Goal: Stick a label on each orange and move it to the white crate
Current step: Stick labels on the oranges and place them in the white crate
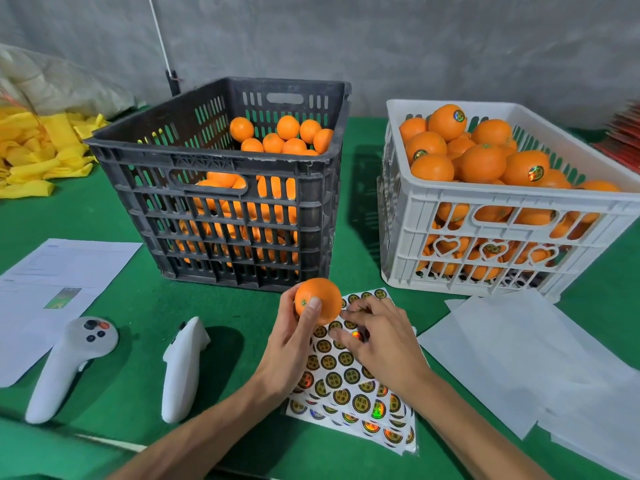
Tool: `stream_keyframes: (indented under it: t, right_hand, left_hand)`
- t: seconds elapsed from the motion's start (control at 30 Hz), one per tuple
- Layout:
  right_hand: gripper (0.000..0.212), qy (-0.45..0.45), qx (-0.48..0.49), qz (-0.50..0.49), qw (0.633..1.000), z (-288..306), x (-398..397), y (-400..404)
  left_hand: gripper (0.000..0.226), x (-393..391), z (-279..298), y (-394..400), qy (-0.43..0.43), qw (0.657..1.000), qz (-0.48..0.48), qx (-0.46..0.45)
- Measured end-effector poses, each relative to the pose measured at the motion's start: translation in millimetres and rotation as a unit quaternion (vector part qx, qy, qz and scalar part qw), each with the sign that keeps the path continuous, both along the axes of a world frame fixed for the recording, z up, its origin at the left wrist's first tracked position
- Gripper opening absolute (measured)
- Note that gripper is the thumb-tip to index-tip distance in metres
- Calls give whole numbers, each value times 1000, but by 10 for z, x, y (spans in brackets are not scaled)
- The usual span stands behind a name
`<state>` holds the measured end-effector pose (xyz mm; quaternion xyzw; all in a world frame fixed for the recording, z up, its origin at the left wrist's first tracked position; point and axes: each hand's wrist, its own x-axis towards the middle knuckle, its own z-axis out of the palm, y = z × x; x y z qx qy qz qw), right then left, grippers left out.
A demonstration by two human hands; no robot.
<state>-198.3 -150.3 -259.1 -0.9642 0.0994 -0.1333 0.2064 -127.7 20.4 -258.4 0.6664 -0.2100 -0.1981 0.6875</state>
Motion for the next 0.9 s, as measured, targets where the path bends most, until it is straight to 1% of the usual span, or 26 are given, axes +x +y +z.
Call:
stream_keyframes:
  t: [0.2, 0.37, 0.43, 0.5, 0.63, 0.73, 0.8, 0.83, 0.9]
  right_hand:
    - [36, -47, -23, 9, 999, -12, 22, 28]
    - [17, -128, -119, 20, 984, 2, -17, 74]
    - [12, -120, -172, 32, 977, 6, -19, 86]
    - [10, -119, -187, 36, 974, 6, -23, 87]
    - [7, -116, -131, 51, 983, 55, -1, 120]
    - [10, -71, -42, 74, 994, 75, -12, 88]
    - [9, -60, 64, 92, 992, 121, -58, 64]
    - [9, -62, 131, 94, 985, 154, -85, 59]
    - [10, -94, 279, 72, 953, 249, -121, 61]
  left_hand:
    - [48, 1, -32, -2, 3, 1000, 6, -4]
    - [52, 21, -44, -5, 8, 1000, 9, -9]
    - [55, 36, -59, -2, 3, 1000, 11, -5]
    - [57, 41, -63, -4, -1, 1000, 13, -2]
    - [57, 46, -53, -13, -5, 1000, 11, -3]
    - [57, 44, -55, -6, -8, 1000, 5, -2]
    - [54, 38, -38, -2, -15, 1000, 4, 3]
    - [52, 35, -25, -1, -13, 1000, 1, 5]
    - [52, 27, -2, 2, -5, 1000, -3, 9]
